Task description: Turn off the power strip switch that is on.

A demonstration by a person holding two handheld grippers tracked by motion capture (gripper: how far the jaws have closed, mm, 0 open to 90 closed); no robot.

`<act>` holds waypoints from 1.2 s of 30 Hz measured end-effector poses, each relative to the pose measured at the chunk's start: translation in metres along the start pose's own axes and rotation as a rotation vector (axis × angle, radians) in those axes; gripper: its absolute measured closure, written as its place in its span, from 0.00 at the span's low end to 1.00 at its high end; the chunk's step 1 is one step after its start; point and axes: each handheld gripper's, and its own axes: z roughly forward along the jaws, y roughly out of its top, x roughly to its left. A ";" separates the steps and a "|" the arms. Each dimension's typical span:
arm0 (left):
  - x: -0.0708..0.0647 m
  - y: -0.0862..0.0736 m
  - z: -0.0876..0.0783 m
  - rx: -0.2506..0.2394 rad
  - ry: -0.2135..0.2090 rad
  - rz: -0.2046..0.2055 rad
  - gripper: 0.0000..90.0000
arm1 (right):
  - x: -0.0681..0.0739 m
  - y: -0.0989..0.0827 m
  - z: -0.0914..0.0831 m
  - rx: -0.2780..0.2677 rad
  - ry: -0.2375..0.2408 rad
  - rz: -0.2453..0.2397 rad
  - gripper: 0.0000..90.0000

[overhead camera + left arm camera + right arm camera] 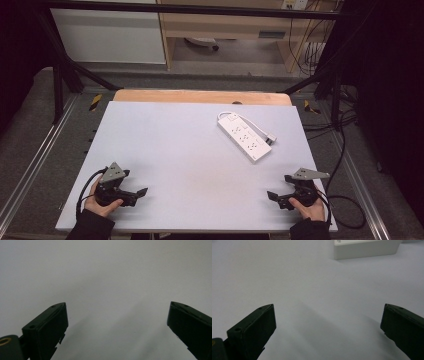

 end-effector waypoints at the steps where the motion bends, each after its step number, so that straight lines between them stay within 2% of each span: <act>1: 0.000 0.000 0.000 -0.001 0.000 -0.002 0.04 | 0.000 0.000 0.000 0.001 -0.002 0.000 0.01; 36: 0.003 -0.002 0.001 -0.007 0.007 -0.029 0.04 | 0.007 0.006 0.006 0.010 -0.003 -0.012 0.01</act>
